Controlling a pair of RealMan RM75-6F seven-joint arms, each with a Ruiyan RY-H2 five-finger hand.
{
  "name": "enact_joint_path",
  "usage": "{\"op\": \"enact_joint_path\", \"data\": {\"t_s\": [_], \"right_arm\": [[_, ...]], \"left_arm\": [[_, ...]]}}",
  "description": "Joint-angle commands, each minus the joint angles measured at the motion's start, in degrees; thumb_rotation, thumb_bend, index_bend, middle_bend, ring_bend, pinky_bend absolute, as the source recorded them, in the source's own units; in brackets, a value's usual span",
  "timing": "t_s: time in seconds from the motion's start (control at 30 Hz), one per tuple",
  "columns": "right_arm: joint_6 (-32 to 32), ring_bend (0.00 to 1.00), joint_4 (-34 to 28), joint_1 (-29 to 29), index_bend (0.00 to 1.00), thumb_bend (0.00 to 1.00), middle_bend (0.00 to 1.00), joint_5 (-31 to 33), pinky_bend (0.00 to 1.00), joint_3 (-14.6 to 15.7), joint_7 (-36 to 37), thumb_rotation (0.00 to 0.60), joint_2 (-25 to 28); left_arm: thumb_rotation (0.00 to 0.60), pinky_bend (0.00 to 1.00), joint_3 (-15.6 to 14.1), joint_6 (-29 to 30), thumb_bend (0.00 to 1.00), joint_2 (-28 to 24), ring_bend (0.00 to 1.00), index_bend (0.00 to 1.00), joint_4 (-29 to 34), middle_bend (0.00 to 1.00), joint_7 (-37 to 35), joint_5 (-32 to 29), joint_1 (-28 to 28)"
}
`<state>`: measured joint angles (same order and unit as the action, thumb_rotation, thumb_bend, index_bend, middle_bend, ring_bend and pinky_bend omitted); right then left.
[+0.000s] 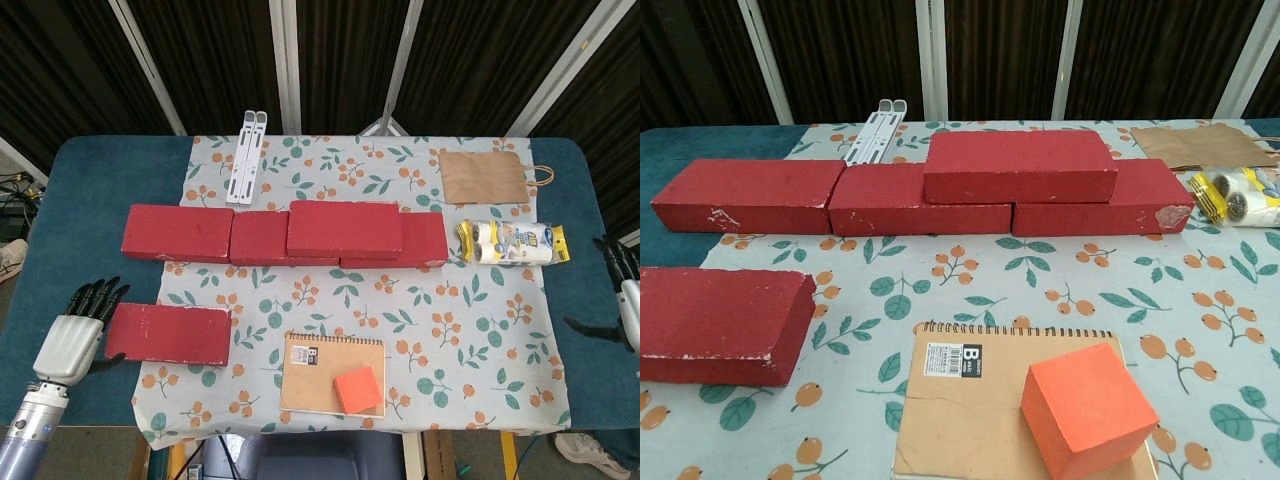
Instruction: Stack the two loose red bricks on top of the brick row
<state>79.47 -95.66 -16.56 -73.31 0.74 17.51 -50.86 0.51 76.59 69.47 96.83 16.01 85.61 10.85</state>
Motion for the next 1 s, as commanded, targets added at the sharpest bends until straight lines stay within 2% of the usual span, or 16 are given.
{"op": "enact_joint_path", "data": {"t_s": [0.03,0.17,0.33,0.53,0.67,1.0], "right_arm": [[3.35,0.00,0.56,4.38,0.00,0.04,0.00,-2.00,0.00,2.07,-0.91,0.600,-4.03],[6.19,0.00,1.32,7.65,0.00,0.03,0.00,-3.85,0.00,2.83,-2.21,0.600,-7.05],[8.50,0.00,-0.17,9.49,0.00,0.04,0.00,-5.50,0.00,2.31,-4.45,0.600,-6.95],[8.20,0.00,-1.72,10.52,0.00,0.03,0.00,-6.32,0.00,2.16,-6.09,0.600,-6.36],[7.71,0.00,-2.16,10.78,0.00,0.03,0.00,-6.64,0.00,1.88,-6.56,0.600,-6.04],[7.30,0.00,-1.70,11.54,0.00,0.04,0.00,-6.66,0.00,0.60,-5.78,0.600,-6.01]], "left_arm": [[0.600,0.05,1.27,-3.18,0.00,-1.18,0.00,0.00,2.36,0.00,1.08,-4.01,1.61],[0.600,0.05,2.24,-6.25,0.00,-2.34,0.00,0.00,4.39,0.00,0.20,-6.59,3.28],[0.600,0.03,2.54,-10.78,0.00,-2.80,0.00,0.00,4.73,0.00,3.05,-10.27,5.71],[0.600,0.03,3.17,-15.75,0.00,-1.58,0.00,0.00,4.24,0.00,4.40,-14.86,8.58],[0.600,0.01,2.85,-20.28,0.00,-2.33,0.00,0.00,6.03,0.00,4.04,-17.25,10.59],[0.600,0.00,0.47,-24.72,0.00,-4.65,0.00,0.00,9.43,0.00,4.16,-16.76,12.79]]}}
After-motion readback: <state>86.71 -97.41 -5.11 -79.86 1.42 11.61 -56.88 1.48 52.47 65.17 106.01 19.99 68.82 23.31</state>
